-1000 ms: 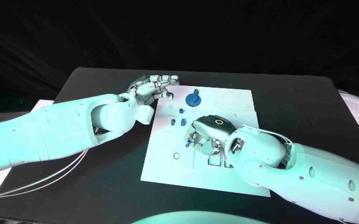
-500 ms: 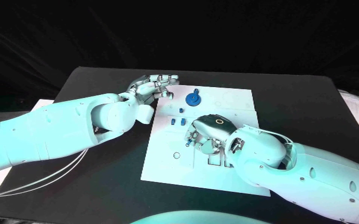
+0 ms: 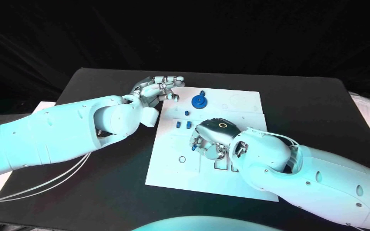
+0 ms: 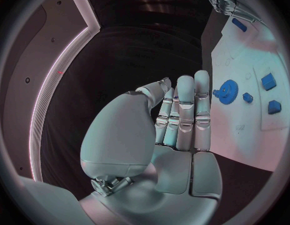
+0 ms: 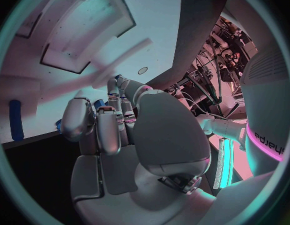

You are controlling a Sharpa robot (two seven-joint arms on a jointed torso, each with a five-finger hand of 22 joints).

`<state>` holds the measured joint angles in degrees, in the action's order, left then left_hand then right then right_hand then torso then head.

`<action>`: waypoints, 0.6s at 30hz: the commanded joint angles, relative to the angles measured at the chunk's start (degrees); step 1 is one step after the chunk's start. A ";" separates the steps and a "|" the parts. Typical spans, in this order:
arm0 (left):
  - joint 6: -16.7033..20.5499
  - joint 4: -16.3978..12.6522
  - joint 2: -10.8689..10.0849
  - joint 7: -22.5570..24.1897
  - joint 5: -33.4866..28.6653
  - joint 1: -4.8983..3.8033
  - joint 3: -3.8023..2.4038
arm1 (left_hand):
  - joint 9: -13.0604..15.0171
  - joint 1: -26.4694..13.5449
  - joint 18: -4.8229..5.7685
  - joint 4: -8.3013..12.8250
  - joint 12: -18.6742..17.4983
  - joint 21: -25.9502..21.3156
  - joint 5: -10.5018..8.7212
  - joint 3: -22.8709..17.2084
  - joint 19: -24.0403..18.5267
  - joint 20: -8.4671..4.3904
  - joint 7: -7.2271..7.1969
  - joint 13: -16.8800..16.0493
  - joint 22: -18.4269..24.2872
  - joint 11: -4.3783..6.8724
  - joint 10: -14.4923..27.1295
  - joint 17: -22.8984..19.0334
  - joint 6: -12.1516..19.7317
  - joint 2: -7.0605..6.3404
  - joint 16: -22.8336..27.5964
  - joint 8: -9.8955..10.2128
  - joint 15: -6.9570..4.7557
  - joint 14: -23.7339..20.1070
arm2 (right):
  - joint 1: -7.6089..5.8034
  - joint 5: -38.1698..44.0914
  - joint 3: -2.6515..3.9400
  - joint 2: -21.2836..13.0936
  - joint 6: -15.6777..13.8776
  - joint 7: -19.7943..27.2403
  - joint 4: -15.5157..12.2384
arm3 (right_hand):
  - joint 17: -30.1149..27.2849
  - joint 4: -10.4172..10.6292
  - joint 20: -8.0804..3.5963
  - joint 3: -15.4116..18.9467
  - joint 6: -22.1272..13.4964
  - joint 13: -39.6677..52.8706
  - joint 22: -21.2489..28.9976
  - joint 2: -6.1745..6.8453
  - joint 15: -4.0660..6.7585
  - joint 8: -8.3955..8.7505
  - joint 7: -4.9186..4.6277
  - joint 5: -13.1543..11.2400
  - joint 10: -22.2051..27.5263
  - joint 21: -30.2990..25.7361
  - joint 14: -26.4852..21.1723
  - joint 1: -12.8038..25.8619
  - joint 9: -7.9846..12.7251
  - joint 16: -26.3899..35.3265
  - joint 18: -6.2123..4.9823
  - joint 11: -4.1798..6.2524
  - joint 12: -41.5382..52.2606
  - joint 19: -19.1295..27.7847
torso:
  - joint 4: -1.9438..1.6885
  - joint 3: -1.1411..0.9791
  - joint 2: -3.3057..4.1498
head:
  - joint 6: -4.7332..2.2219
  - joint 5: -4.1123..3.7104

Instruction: Assemble the parts on the task board

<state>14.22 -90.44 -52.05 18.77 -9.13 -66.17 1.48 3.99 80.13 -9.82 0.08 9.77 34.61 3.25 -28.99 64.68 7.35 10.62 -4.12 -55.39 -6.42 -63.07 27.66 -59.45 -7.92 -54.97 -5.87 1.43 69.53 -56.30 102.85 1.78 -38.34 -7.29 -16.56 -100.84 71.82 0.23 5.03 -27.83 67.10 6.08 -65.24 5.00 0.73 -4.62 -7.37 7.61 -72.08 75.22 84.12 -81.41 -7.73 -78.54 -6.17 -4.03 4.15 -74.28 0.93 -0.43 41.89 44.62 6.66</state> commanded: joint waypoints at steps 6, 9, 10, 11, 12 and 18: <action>-1.09 -0.10 0.09 0.23 0.44 -0.01 -0.03 | -0.01 0.07 -0.68 0.01 0.31 -0.20 0.02 0.42 -0.04 -0.19 0.13 0.02 0.10 -0.13 -0.11 -0.05 -0.14 0.64 0.15 -0.16 -0.02 -0.21 | 0.20 3.49 -0.50 1.05 3.10 -1.73 0.67 | -0.11 0.05 0.29 0.15 0.27 -0.08 0.06 0.05 0.07 -0.17 -0.03 -0.41 -0.07 0.18 2.73 0.54 -0.08 -0.17 0.68 0.38 -0.29 0.00 | -0.03 -0.05 0.05 | 0.06 0.04; -1.11 -0.09 0.10 0.21 0.45 -0.01 -0.03 | -0.01 0.07 -0.68 0.01 0.31 -0.20 0.02 0.42 -0.04 -0.19 0.13 0.02 0.10 -0.13 -0.11 -0.05 -0.14 0.64 0.15 -0.16 -0.02 -0.21 | 0.20 3.72 -0.58 1.33 2.86 -1.76 0.86 | -0.20 0.14 0.32 0.31 -0.01 -0.21 0.13 0.12 0.03 0.01 -0.06 -0.46 0.21 0.12 2.70 0.92 -0.07 -0.14 0.66 0.31 -0.45 0.07 | -0.01 -0.06 0.05 | 0.04 0.07; -1.12 -0.09 0.11 0.21 0.45 -0.01 -0.03 | -0.01 0.07 -0.68 0.01 0.31 -0.20 0.02 0.42 -0.04 -0.19 0.13 0.02 0.10 -0.13 -0.11 -0.05 -0.14 0.64 0.15 -0.16 -0.02 -0.21 | 0.20 3.75 -0.60 1.38 2.80 -1.79 0.96 | -0.26 0.20 0.35 0.38 -0.31 -0.32 0.14 0.19 -0.03 0.20 -0.13 -0.45 0.53 0.10 2.69 1.15 -0.02 -0.12 0.66 0.22 -0.56 0.10 | -0.03 -0.06 0.05 | 0.04 0.07; -1.12 -0.09 0.10 0.20 0.45 -0.01 -0.03 | -0.01 0.07 -0.68 0.01 0.31 -0.20 0.02 0.42 -0.04 -0.19 0.13 0.02 0.10 -0.13 -0.11 -0.05 -0.14 0.64 0.15 -0.16 -0.02 -0.21 | 0.20 3.75 -0.62 1.41 2.70 -1.85 1.06 | -0.29 0.27 0.40 0.46 -0.66 -0.45 0.16 0.27 -0.11 0.42 -0.24 -0.42 0.92 0.08 2.68 1.38 0.04 -0.12 0.67 0.11 -0.64 0.13 | -0.02 -0.05 0.04 | 0.05 0.07; -1.13 -0.09 0.10 0.19 0.45 -0.01 -0.03 | -0.01 0.07 -0.68 0.01 0.31 -0.20 0.02 0.42 -0.04 -0.19 0.13 0.02 0.10 -0.13 -0.11 -0.05 -0.14 0.64 0.15 -0.16 -0.02 -0.21 | 0.20 3.75 -0.64 1.42 2.54 -1.94 1.15 | -0.30 0.33 0.45 0.52 -0.99 -0.56 0.18 0.37 -0.19 0.61 -0.35 -0.37 1.25 0.07 2.67 1.59 0.10 -0.12 0.67 0.00 -0.68 0.16 | -0.03 -0.04 0.03 | 0.06 0.06; -1.20 -0.11 0.07 0.12 0.45 -0.01 -0.03 | -0.01 0.07 -0.68 0.01 0.31 -0.20 0.02 0.42 -0.04 -0.19 0.13 0.02 0.10 -0.13 -0.11 -0.05 -0.14 0.64 0.15 -0.16 -0.02 -0.21 | 0.20 3.75 -0.70 1.21 1.50 -2.43 1.42 | -0.83 0.80 1.46 0.68 -5.90 -2.31 1.30 1.76 -1.61 1.20 -1.81 -0.13 7.48 -0.71 2.48 3.09 1.26 0.06 0.49 -1.63 -0.67 1.00 | 0.05 -0.07 0.01 | 0.01 0.03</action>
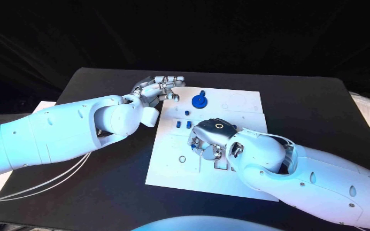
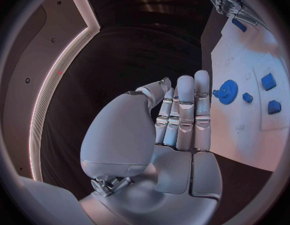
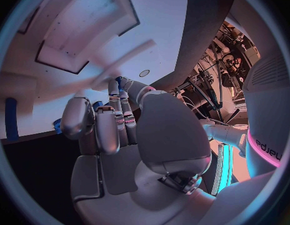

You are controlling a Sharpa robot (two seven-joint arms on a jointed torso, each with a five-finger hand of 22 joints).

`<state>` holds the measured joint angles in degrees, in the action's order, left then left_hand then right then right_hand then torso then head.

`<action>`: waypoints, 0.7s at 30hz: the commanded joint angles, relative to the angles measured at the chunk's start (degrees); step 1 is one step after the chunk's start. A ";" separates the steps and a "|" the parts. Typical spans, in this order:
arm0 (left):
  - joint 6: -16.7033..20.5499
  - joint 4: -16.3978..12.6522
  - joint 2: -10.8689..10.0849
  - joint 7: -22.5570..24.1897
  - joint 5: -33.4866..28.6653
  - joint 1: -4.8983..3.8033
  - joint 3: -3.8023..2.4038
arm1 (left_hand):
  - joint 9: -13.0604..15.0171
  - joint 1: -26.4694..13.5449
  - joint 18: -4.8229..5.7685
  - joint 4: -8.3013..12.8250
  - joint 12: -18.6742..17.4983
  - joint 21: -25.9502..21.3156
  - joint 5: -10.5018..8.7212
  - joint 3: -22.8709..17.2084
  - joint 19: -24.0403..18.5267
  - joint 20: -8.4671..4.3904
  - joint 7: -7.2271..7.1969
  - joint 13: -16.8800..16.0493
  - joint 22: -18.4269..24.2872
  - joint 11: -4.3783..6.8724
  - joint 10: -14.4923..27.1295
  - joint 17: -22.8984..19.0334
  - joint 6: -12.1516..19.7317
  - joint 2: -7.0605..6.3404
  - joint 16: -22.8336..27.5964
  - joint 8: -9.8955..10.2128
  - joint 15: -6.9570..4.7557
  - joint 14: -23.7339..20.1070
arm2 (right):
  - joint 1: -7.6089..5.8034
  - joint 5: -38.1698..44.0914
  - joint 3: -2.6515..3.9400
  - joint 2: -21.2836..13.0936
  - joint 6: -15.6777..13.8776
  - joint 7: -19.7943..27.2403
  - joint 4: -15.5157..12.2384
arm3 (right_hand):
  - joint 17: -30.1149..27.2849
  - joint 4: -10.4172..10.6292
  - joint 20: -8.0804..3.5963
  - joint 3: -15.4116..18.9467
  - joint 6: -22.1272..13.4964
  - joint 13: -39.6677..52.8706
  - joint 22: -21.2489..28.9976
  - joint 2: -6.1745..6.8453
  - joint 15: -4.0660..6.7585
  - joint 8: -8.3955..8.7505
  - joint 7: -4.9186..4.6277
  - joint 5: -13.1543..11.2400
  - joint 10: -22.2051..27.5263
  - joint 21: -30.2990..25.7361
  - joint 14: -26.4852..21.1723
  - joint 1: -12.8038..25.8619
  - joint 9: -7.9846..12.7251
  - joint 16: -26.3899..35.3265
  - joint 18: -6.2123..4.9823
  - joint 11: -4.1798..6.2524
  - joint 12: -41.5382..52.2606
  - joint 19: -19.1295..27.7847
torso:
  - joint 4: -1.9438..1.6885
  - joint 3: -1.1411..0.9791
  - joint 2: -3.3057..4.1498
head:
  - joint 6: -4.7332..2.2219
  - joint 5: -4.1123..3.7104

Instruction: Assemble the parts on the task board

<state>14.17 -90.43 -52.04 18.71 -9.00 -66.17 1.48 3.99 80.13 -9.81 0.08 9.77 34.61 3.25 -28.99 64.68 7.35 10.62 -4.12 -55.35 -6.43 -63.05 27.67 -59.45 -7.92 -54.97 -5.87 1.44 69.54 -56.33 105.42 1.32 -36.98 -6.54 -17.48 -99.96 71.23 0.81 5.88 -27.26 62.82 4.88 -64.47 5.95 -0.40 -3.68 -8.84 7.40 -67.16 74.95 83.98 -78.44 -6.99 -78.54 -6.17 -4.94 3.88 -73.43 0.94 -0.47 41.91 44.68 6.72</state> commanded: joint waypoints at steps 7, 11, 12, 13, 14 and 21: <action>-1.20 -0.10 0.04 0.11 0.32 -0.01 -0.03 | -0.03 0.06 -0.68 0.10 0.38 -0.27 0.01 0.53 -0.04 -0.18 0.16 0.06 0.11 -0.16 0.05 -0.14 -0.08 0.70 0.15 -0.17 0.00 -0.28 | 0.23 1.18 -0.25 -0.90 -0.56 -1.37 0.13 | -2.14 0.04 1.52 0.98 -5.74 -1.31 3.76 2.16 -1.17 0.22 -0.51 -0.01 7.99 -2.65 2.03 0.50 1.70 1.19 -0.26 -1.62 -0.07 2.24 | 0.00 -0.04 -0.01 | -0.20 -0.15; -1.25 -0.07 0.00 0.07 0.32 -0.01 -0.03 | -0.03 0.06 -0.68 0.10 0.38 -0.27 0.01 0.53 -0.04 -0.18 0.16 0.06 0.11 -0.16 0.05 -0.14 -0.08 0.70 0.15 -0.17 0.00 -0.28 | 0.24 1.06 -0.25 -1.95 -2.06 -1.10 -0.84 | -2.33 0.01 1.58 1.27 -5.71 -1.24 4.01 2.27 -1.17 0.08 -0.42 -0.05 8.12 -2.84 1.98 0.53 1.74 1.30 -0.31 -1.60 0.16 2.36 | 0.01 -0.04 -0.02 | -0.27 -0.22; -1.27 -0.07 -0.01 0.05 0.32 -0.01 -0.03 | -0.03 0.06 -0.68 0.10 0.38 -0.27 0.01 0.53 -0.04 -0.18 0.16 0.06 0.11 -0.16 0.05 -0.14 -0.08 0.70 0.15 -0.17 0.00 -0.28 | 0.24 1.02 -0.23 -2.34 -2.51 -1.07 -1.22 | -2.37 0.00 1.58 1.30 -5.60 -1.22 4.02 2.21 -1.16 0.02 -0.40 -0.01 8.06 -2.86 1.97 0.49 1.73 1.32 -0.31 -1.58 0.26 2.35 | 0.03 -0.04 -0.02 | -0.29 -0.20; -1.28 -0.07 -0.02 0.04 0.32 -0.01 -0.03 | -0.04 0.06 -0.68 0.10 0.39 -0.28 0.01 0.53 -0.04 -0.18 0.16 0.06 0.11 -0.16 0.06 -0.15 -0.08 0.70 0.15 -0.17 0.00 -0.28 | 0.24 0.99 -0.18 -2.78 -2.94 -1.06 -1.65 | -2.40 -0.02 1.58 1.33 -5.51 -1.20 4.02 2.16 -1.15 -0.02 -0.40 0.04 7.99 -2.87 1.96 0.44 1.72 1.34 -0.32 -1.55 0.38 2.33 | 0.03 -0.06 -0.02 | -0.30 -0.21; -1.30 -0.07 -0.04 0.03 0.32 -0.01 -0.03 | -0.04 0.05 -0.67 0.11 0.40 -0.29 0.01 0.55 -0.05 -0.17 0.16 0.07 0.12 -0.17 0.10 -0.16 -0.06 0.71 0.15 -0.18 0.00 -0.29 | 0.24 0.98 -0.10 -3.28 -3.35 -1.06 -2.12 | -2.43 -0.04 1.58 1.35 -5.42 -1.17 4.03 2.12 -1.13 -0.06 -0.39 0.10 7.89 -2.89 1.96 0.40 1.72 1.35 -0.32 -1.53 0.50 2.32 | 0.03 -0.06 0.00 | -0.34 -0.26; -1.37 -0.11 -0.18 0.01 0.32 -0.01 -0.03 | -0.04 0.05 -0.67 0.11 0.40 -0.29 0.01 0.55 -0.05 -0.17 0.16 0.07 0.12 -0.17 0.10 -0.16 -0.06 0.71 0.15 -0.18 0.00 -0.29 | -0.49 -0.30 1.04 -8.22 -4.56 -1.98 -5.37 | -2.65 0.06 1.49 1.75 -4.98 -1.09 4.10 2.17 -0.96 -0.11 -0.11 0.06 6.91 -2.97 1.93 0.54 1.75 1.45 -0.33 -1.29 1.41 2.22 | 0.12 0.03 -0.07 | -0.82 -0.77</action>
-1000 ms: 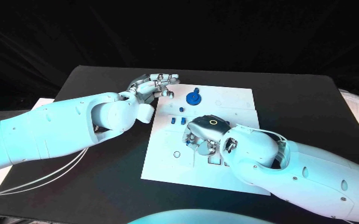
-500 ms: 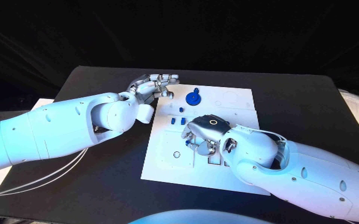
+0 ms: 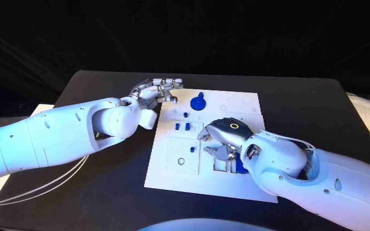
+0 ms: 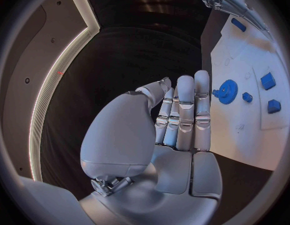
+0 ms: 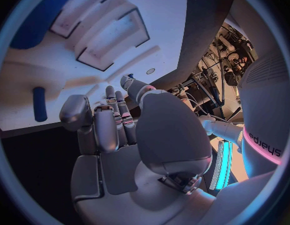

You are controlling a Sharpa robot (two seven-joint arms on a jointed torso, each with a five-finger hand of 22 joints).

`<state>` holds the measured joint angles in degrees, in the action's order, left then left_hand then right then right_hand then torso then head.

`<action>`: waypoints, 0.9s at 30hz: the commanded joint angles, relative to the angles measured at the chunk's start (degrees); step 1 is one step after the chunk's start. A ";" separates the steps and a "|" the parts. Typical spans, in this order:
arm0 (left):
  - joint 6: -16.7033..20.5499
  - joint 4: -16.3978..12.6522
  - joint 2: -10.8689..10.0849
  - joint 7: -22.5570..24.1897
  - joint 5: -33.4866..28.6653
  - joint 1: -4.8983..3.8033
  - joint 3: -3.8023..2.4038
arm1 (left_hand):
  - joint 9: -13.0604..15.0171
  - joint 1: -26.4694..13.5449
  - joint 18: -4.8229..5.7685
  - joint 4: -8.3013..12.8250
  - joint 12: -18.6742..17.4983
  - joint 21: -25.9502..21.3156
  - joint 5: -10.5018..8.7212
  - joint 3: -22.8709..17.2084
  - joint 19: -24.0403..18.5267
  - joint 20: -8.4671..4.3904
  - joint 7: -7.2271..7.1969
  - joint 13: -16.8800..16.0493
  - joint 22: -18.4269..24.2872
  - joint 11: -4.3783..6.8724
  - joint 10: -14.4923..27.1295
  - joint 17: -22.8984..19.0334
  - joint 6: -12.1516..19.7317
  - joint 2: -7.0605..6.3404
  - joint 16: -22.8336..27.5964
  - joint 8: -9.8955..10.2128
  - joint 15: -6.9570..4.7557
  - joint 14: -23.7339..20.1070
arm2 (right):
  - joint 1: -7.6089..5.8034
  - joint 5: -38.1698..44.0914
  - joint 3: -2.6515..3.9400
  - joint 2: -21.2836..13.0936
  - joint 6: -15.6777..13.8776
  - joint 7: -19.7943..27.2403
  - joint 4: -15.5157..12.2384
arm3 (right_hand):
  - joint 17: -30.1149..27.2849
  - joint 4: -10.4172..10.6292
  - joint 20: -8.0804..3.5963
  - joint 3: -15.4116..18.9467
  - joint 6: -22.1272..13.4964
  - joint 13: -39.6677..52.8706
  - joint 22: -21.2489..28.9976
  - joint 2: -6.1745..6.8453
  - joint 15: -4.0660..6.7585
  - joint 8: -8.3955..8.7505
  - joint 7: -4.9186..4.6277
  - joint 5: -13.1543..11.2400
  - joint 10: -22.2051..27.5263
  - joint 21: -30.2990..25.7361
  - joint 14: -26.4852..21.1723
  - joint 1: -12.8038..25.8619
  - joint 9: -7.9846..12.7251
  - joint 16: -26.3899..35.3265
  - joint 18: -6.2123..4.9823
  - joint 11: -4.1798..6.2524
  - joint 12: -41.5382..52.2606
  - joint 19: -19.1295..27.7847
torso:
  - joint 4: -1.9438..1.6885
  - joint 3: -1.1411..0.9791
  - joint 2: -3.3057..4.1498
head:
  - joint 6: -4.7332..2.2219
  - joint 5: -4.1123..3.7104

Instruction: Assemble the parts on the task board

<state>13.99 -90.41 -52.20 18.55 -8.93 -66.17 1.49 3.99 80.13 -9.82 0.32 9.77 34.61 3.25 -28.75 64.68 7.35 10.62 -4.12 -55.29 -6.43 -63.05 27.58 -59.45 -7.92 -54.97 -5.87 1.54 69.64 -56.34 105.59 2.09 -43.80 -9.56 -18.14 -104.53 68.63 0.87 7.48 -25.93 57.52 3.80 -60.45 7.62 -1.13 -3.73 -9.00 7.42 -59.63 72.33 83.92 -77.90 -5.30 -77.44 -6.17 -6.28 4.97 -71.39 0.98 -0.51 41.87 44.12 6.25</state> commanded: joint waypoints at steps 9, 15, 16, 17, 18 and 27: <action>-1.29 -0.40 -0.27 0.26 0.25 -0.01 -0.03 | -0.04 0.05 -0.67 -0.13 0.40 -0.29 0.01 0.31 -0.05 -0.17 0.16 0.07 0.07 -0.17 0.10 -0.08 -0.06 0.71 0.16 -0.17 -0.09 -0.39 | -3.69 -1.58 0.93 -8.61 -1.27 -2.74 -1.91 | -0.62 1.33 -2.28 5.69 -0.93 -0.12 0.57 2.28 2.26 0.14 1.30 -1.44 0.94 -1.00 2.10 1.15 0.77 0.70 -0.37 1.43 0.68 -0.10 | 0.24 0.08 -0.09 | -1.10 -1.46; -1.39 -0.46 -0.39 0.26 0.25 -0.01 -0.03 | -0.04 0.05 -0.67 -0.13 0.40 -0.29 0.01 0.31 -0.05 -0.17 0.16 0.07 0.07 -0.17 0.10 -0.08 -0.06 0.71 0.16 -0.17 -0.09 -0.39 | -4.35 -1.47 1.00 -10.57 -0.72 -2.91 -1.43 | -0.68 2.09 -2.63 8.82 -1.14 -0.12 0.85 1.75 2.64 0.12 1.70 -2.23 1.53 -1.37 2.21 0.28 1.05 0.74 -0.35 1.63 0.94 -0.24 | 0.20 -0.04 0.02 | -1.48 -1.81; -1.42 -0.45 -0.38 0.25 0.25 -0.01 -0.03 | -0.04 0.05 -0.67 -0.13 0.40 -0.29 0.01 0.31 -0.05 -0.17 0.16 0.07 0.07 -0.17 0.10 -0.08 -0.06 0.71 0.16 -0.17 -0.09 -0.39 | -4.38 -1.45 1.00 -10.62 -0.63 -2.89 -1.31 | -0.68 2.13 -2.66 8.95 -1.13 -0.13 0.88 1.61 2.67 0.11 1.77 -2.25 1.59 -1.40 2.22 0.13 1.06 0.74 -0.35 1.68 0.95 -0.25 | 0.14 -0.02 0.03 | -1.54 -1.90; -1.46 -0.44 -0.37 0.24 0.25 -0.01 -0.03 | -0.04 0.05 -0.67 -0.13 0.40 -0.29 0.01 0.31 -0.05 -0.17 0.16 0.07 0.07 -0.17 0.10 -0.08 -0.06 0.71 0.16 -0.17 -0.09 -0.39 | -4.41 -1.44 1.00 -10.63 -0.57 -2.85 -1.17 | -0.68 2.15 -2.68 9.04 -1.12 -0.13 0.88 1.51 2.70 0.10 1.83 -2.26 1.63 -1.41 2.22 0.02 1.07 0.74 -0.35 1.72 0.96 -0.26 | 0.10 -0.01 -0.01 | -1.59 -1.98; -1.50 -0.43 -0.36 0.23 0.25 -0.01 -0.03 | -0.04 0.05 -0.67 -0.13 0.40 -0.29 0.01 0.31 -0.05 -0.17 0.16 0.07 0.07 -0.17 0.10 -0.08 -0.06 0.71 0.16 -0.17 -0.09 -0.39 | -4.44 -1.43 1.00 -10.60 -0.54 -2.81 -1.04 | -0.69 2.18 -2.70 9.12 -1.11 -0.13 0.92 1.40 2.73 0.09 1.89 -2.24 1.66 -1.44 2.23 -0.10 1.08 0.75 -0.36 1.77 0.97 -0.26 | 0.08 0.01 -0.03 | -1.61 -2.04; -1.69 -0.37 -0.33 0.14 0.25 -0.01 -0.02 | -0.04 0.05 -0.67 -0.08 0.45 -0.34 0.01 0.37 -0.06 -0.16 0.16 0.08 0.10 -0.17 0.17 -0.12 -0.06 0.75 0.16 -0.20 -0.08 -0.44 | -4.49 -1.46 0.99 -9.58 0.50 -2.25 0.20 | -0.63 2.51 -2.93 9.21 -0.18 -0.05 0.95 -0.13 2.93 -0.15 2.17 -1.90 0.76 -1.56 2.30 -1.37 1.04 0.69 -0.33 1.98 1.72 -0.44 | 0.02 0.04 0.03 | -1.74 -2.12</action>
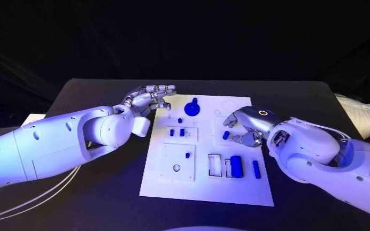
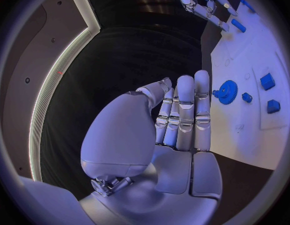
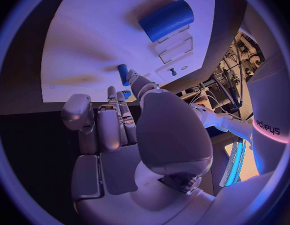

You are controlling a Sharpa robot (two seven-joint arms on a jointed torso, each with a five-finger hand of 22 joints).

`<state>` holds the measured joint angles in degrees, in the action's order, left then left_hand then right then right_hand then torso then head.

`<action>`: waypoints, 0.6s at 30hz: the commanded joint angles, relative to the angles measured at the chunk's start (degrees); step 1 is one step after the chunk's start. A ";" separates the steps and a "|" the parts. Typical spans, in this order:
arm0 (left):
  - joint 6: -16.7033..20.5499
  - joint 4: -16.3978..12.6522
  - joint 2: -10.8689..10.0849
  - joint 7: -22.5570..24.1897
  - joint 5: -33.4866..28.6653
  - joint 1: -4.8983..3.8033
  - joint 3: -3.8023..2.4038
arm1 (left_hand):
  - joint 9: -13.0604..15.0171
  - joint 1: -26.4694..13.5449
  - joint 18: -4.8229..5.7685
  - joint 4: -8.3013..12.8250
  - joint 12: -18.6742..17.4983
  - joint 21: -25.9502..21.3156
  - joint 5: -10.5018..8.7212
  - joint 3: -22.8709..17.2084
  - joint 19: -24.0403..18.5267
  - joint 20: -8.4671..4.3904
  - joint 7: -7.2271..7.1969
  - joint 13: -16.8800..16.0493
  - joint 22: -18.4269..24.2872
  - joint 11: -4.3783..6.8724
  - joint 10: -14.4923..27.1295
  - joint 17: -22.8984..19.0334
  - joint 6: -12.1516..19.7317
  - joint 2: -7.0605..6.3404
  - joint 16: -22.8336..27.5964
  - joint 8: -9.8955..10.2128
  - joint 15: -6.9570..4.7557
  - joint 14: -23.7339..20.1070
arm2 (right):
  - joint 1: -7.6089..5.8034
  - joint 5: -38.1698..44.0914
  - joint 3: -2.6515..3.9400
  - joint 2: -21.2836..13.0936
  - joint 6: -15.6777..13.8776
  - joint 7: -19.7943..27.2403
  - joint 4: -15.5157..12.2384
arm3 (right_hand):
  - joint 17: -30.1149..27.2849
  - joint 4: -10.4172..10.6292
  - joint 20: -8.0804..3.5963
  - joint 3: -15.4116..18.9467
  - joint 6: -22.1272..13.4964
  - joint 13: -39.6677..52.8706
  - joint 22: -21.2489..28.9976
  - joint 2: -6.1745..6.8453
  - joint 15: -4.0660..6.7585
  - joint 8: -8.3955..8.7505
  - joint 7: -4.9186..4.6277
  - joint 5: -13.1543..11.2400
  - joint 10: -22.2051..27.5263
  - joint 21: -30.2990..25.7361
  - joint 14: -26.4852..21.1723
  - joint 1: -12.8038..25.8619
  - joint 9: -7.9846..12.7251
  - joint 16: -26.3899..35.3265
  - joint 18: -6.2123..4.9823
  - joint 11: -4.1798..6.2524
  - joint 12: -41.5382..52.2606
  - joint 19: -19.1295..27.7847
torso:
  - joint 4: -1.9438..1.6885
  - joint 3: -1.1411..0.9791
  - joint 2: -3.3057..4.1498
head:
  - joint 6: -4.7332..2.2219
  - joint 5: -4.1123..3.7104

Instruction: Assemble the parts on the task board

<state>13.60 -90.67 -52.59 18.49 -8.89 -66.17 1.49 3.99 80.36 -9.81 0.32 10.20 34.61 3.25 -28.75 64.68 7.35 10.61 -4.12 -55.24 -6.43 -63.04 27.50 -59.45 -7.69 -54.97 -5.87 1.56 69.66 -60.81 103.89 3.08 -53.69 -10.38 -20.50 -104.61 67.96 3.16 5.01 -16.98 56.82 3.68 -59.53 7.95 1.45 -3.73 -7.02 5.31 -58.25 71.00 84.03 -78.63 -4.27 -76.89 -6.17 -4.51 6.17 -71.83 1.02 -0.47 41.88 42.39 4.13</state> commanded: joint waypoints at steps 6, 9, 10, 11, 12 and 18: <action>-1.37 -0.11 0.04 0.15 0.21 -0.01 -0.03 | -0.04 -0.18 -0.67 -0.08 0.02 -0.34 0.01 0.37 -0.06 -0.17 0.16 0.08 0.05 -0.17 0.17 -0.05 -0.06 0.53 0.16 -0.20 -0.10 -0.46 | 0.10 -0.06 -0.03 1.22 2.77 0.74 0.96 | 0.56 1.00 -0.17 -0.53 3.84 0.09 -0.68 -1.80 -0.21 -1.08 0.10 0.45 -4.28 0.17 2.37 -1.21 -0.45 -0.28 -0.12 0.35 2.11 -0.63 | 0.02 0.00 0.04 | 0.18 0.10; -1.41 -0.12 0.03 0.12 0.21 -0.01 -0.03 | -0.04 -0.18 -0.67 -0.08 0.02 -0.34 0.01 0.37 -0.06 -0.17 0.16 0.08 0.05 -0.17 0.17 -0.05 -0.06 0.53 0.16 -0.20 -0.10 -0.46 | 0.17 -0.20 -0.05 1.58 3.30 0.96 1.23 | 0.85 1.29 0.00 -0.98 5.14 0.06 -1.09 -2.08 -0.34 -1.41 0.15 0.50 -5.70 0.44 2.45 -1.40 -0.63 -0.53 -0.06 0.52 2.42 -0.93 | 0.01 0.01 0.04 | 0.28 0.14; -1.42 -0.11 0.03 0.11 0.21 -0.01 -0.03 | -0.04 -0.18 -0.67 -0.08 0.02 -0.34 0.01 0.37 -0.06 -0.17 0.16 0.08 0.05 -0.17 0.17 -0.05 -0.06 0.53 0.16 -0.20 -0.10 -0.46 | 0.20 -0.24 -0.06 1.73 3.55 1.00 1.35 | 0.93 1.38 0.05 -1.17 5.61 0.05 -1.21 -2.15 -0.39 -1.51 0.21 0.51 -6.21 0.52 2.47 -1.50 -0.69 -0.60 -0.04 0.60 2.47 -1.02 | 0.01 0.00 0.05 | 0.29 0.16; -1.42 -0.10 0.03 0.10 0.21 -0.01 -0.03 | -0.04 -0.18 -0.67 -0.08 0.02 -0.34 0.01 0.37 -0.06 -0.17 0.16 0.08 0.05 -0.17 0.17 -0.05 -0.06 0.53 0.16 -0.20 -0.10 -0.46 | 0.21 -0.26 -0.06 1.82 3.74 1.02 1.43 | 0.95 1.42 0.07 -1.29 5.89 0.04 -1.28 -2.18 -0.40 -1.56 0.24 0.52 -6.51 0.57 2.48 -1.56 -0.73 -0.64 -0.03 0.65 2.49 -1.06 | 0.01 0.00 0.03 | 0.31 0.18; -1.43 -0.09 0.03 0.09 0.21 -0.01 -0.03 | -0.04 -0.18 -0.67 -0.08 0.02 -0.34 0.01 0.37 -0.06 -0.17 0.16 0.08 0.05 -0.17 0.17 -0.05 -0.06 0.53 0.16 -0.20 -0.10 -0.46 | 0.22 -0.28 -0.07 1.90 3.92 1.03 1.51 | 0.99 1.46 0.09 -1.39 6.12 0.04 -1.34 -2.20 -0.41 -1.61 0.27 0.53 -6.77 0.61 2.49 -1.62 -0.76 -0.68 -0.02 0.69 2.50 -1.10 | -0.01 -0.02 0.01 | 0.35 0.17; -1.53 -0.08 0.05 0.05 0.22 -0.01 -0.03 | -0.04 -0.18 -0.67 -0.08 0.02 -0.34 0.01 0.37 -0.06 -0.17 0.16 0.08 0.05 -0.17 0.17 -0.05 -0.06 0.53 0.16 -0.20 -0.10 -0.46 | 0.29 -0.28 -0.12 2.42 4.46 1.05 1.96 | 1.21 1.59 0.16 -1.83 7.01 0.03 -1.61 -2.25 -0.47 -1.74 0.33 0.56 -7.80 0.79 2.52 -1.85 -0.89 -0.88 0.02 0.81 2.45 -1.28 | 0.01 -0.03 0.01 | 0.44 0.16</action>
<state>13.32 -90.66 -52.60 18.39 -8.89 -66.16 1.50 3.99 80.36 -9.81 0.31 10.20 34.61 3.25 -28.76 64.68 7.35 10.62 -4.12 -55.25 -6.44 -63.04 27.51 -59.45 -7.69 -54.97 -5.87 1.43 69.53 -60.60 103.40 2.99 -51.44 -7.64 -19.99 -102.75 69.12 4.66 5.13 -18.52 63.40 3.73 -61.10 6.19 1.45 -5.29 -6.61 5.55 -65.83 71.44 84.03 -80.39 -5.11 -77.47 -6.16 -3.68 8.43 -72.76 1.02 -0.47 41.90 42.79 4.29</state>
